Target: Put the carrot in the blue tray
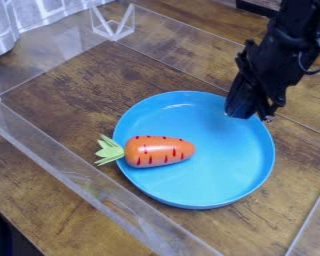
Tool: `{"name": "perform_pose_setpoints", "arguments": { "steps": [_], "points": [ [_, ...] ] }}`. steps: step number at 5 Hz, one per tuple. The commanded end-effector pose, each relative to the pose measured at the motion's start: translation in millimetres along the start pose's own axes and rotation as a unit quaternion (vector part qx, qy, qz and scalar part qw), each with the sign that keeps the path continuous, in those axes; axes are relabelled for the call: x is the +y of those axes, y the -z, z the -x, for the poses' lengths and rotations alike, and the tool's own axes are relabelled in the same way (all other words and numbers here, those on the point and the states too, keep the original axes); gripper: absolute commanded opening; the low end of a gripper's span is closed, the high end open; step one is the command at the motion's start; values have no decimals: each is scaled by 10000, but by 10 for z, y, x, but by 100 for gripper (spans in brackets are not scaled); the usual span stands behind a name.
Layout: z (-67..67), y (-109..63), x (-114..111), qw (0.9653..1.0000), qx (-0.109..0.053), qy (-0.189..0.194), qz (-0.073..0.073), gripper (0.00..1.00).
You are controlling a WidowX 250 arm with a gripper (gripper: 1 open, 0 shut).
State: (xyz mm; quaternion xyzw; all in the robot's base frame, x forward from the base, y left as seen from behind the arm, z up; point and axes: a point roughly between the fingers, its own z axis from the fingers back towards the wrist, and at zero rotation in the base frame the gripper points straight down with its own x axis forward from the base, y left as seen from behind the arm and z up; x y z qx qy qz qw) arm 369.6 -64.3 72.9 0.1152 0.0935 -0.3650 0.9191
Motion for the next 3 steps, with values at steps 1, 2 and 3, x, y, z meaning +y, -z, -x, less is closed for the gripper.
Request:
{"name": "perform_pose_setpoints", "arguments": {
  "steps": [1, 2, 3],
  "points": [
    [46, -328, 54, 9988, -423, -98, -213, 0],
    [46, -302, 50, 9989, -410, -98, -198, 0],
    [51, -282, 49, 9990, -396, -100, -188, 0]
  ]
}}
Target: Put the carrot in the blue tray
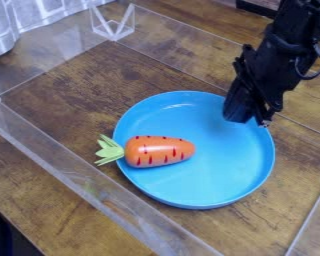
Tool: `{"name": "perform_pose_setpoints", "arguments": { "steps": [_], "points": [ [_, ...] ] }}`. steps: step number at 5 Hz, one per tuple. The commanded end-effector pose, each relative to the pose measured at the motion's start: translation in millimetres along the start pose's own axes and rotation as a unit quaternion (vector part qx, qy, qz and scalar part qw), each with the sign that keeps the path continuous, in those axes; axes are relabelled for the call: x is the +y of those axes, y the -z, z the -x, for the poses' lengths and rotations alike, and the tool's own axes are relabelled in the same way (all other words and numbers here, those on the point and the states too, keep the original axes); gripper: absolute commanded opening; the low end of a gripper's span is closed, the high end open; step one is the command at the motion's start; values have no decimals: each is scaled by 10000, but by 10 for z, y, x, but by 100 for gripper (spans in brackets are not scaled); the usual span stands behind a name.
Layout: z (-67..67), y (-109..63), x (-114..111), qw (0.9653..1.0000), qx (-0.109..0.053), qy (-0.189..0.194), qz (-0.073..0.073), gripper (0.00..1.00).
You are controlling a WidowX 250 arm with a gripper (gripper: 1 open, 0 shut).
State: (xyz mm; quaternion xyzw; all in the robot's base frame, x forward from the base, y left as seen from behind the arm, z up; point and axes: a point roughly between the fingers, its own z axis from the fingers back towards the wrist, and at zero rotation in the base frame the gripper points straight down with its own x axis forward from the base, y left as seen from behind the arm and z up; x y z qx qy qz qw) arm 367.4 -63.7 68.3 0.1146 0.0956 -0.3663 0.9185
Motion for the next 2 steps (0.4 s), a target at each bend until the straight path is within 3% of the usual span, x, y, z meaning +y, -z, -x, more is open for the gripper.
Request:
{"name": "perform_pose_setpoints", "arguments": {
  "steps": [1, 2],
  "points": [
    [45, -306, 67, 9990, -400, -114, -191, 0],
    [45, -281, 67, 9990, -388, -112, -180, 0]
  ]
}}
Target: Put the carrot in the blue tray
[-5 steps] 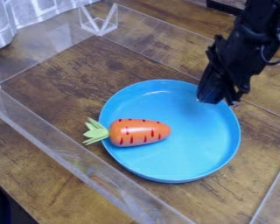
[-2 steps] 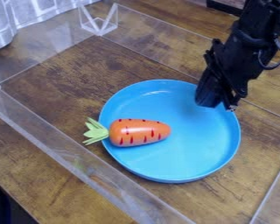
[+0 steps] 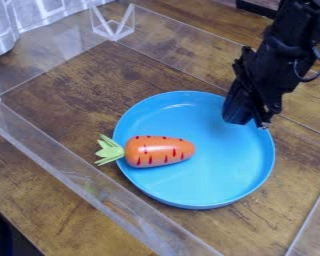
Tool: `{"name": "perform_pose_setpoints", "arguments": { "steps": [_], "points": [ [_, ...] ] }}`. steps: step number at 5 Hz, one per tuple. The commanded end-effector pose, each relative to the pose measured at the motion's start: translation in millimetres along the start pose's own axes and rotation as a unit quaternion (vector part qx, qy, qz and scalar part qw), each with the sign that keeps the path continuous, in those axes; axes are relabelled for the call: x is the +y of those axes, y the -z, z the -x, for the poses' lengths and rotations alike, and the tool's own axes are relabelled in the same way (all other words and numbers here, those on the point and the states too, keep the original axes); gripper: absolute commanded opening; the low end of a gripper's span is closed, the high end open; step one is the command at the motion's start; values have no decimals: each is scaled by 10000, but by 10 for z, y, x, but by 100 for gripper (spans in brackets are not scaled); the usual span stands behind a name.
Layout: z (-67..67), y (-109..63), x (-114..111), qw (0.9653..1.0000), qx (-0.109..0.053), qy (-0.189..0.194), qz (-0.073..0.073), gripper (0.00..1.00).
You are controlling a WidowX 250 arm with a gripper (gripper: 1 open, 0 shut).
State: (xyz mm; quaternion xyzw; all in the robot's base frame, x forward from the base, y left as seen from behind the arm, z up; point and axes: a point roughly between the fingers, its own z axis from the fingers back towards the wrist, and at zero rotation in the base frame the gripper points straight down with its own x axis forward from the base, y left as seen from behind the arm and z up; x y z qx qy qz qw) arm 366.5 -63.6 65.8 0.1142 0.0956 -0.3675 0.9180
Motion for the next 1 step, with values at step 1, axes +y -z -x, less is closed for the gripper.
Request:
{"name": "perform_pose_setpoints", "arguments": {
  "steps": [1],
  "points": [
    [41, -279, 73, 9991, -374, -121, -168, 0]
  ]
}}
